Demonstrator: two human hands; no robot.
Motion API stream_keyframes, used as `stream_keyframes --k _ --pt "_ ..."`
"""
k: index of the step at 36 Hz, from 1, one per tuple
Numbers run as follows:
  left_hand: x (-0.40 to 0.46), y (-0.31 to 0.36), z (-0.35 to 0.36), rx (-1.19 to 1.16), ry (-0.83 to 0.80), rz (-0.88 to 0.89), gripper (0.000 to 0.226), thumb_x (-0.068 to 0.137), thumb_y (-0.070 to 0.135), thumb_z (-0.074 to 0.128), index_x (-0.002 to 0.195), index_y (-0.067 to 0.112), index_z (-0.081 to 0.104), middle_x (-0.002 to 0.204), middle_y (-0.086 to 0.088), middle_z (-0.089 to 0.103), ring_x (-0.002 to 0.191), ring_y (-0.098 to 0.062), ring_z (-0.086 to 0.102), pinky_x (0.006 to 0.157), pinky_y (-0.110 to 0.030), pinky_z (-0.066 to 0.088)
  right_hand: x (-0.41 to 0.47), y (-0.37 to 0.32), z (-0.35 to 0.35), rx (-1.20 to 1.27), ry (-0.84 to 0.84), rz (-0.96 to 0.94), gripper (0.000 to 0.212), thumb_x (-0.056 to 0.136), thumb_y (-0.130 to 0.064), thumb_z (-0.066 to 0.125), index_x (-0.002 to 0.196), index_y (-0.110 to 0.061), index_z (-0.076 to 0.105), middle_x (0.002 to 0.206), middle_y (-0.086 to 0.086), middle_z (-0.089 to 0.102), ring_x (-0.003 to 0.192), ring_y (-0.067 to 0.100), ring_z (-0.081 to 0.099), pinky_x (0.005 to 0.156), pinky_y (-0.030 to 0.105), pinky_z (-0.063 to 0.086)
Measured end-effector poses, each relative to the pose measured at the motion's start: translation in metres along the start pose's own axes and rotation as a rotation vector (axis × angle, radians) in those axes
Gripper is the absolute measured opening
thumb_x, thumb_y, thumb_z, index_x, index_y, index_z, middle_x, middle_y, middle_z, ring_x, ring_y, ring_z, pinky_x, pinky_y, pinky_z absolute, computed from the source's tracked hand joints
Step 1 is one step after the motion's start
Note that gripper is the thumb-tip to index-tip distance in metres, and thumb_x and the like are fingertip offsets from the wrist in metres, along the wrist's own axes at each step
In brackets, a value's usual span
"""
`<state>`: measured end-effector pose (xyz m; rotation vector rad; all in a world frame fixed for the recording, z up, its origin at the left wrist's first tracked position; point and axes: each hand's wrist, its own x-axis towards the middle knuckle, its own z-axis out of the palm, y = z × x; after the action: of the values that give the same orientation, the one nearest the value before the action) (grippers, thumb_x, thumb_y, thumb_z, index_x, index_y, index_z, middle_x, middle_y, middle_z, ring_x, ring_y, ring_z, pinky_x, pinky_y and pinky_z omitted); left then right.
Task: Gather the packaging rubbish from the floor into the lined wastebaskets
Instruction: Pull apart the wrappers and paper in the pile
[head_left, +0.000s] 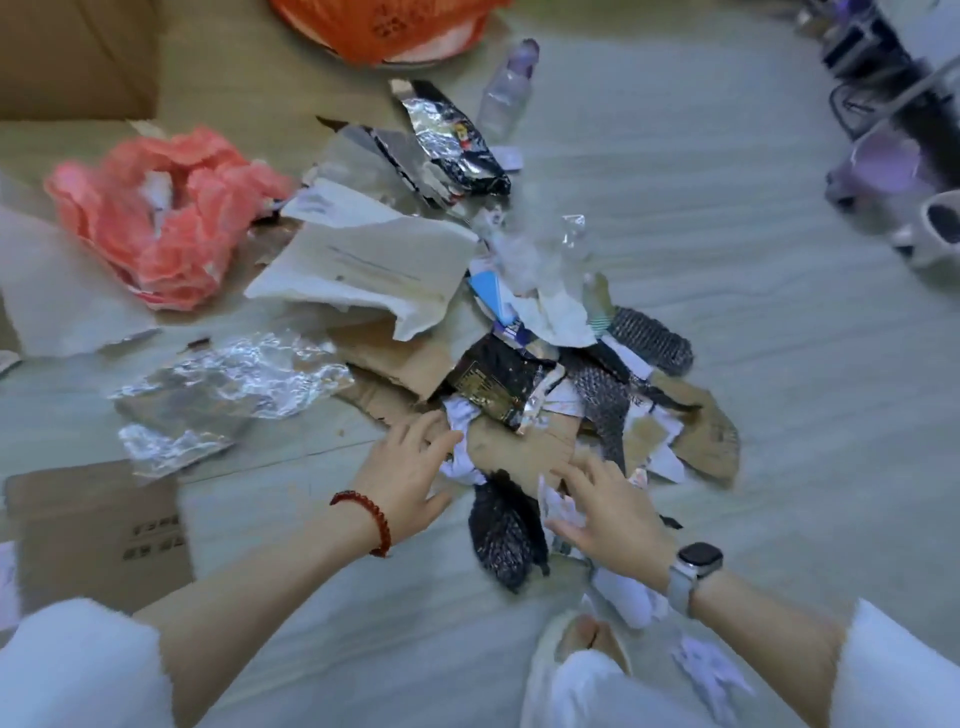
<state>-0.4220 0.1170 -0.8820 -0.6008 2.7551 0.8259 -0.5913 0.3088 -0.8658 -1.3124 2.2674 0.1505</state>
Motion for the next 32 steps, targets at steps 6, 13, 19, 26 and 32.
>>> stream_keyframes --k 6,13,19,26,32 --pt "0.014 0.002 0.02 0.238 0.048 0.068 0.095 0.06 0.046 0.079 0.138 0.022 0.031 0.148 -0.013 0.031 0.13 -0.037 0.038 0.091 -0.046 0.046 0.005 -0.026 0.043 0.079 -0.013 0.121 0.087 0.064 -0.076 0.055 0.13 -0.024 0.035 0.118 0.003 0.039 0.107 0.027 0.043 0.077 0.037 0.045" --pt "0.033 -0.012 0.023 0.475 -0.005 0.262 0.08 0.031 0.034 0.092 0.105 0.018 0.065 0.119 -0.014 0.062 0.106 -0.039 0.06 0.066 -0.042 0.056 0.016 -0.038 0.061 -0.114 0.081 -0.08 0.072 0.038 -0.034 0.089 0.098 -0.023 0.049 0.083 0.005 0.05 0.068 0.025 0.051 0.034 0.028 0.03" --pt "0.039 -0.03 0.031 0.326 0.142 0.293 0.035 0.045 -0.008 0.08 0.07 0.004 0.059 0.084 -0.017 0.062 0.092 -0.03 0.047 0.055 -0.034 0.055 0.015 -0.031 0.07 0.125 0.013 -0.156 0.042 0.068 0.006 0.054 0.099 -0.019 0.041 0.095 0.013 0.046 0.085 0.031 0.047 0.051 0.042 0.045" --pt "0.022 -0.035 0.03 0.017 0.233 0.115 0.044 0.067 -0.004 0.071 0.096 0.018 0.047 0.112 -0.02 0.055 0.09 -0.034 0.057 0.058 -0.035 0.05 0.02 -0.022 0.014 0.708 0.239 -0.086 0.012 0.08 -0.012 0.05 0.091 -0.014 0.055 0.078 0.004 0.055 0.073 0.015 0.05 0.062 0.029 0.038" --pt "0.012 -0.022 0.045 -0.006 0.209 0.264 0.067 0.051 -0.006 0.083 0.109 0.013 0.055 0.119 -0.021 0.058 0.096 -0.033 0.052 0.064 -0.039 0.055 0.016 0.033 -0.033 0.716 -0.01 0.078 0.02 0.088 -0.002 0.054 0.085 -0.022 0.055 0.077 -0.005 0.056 0.076 0.01 0.053 0.069 0.023 0.041"
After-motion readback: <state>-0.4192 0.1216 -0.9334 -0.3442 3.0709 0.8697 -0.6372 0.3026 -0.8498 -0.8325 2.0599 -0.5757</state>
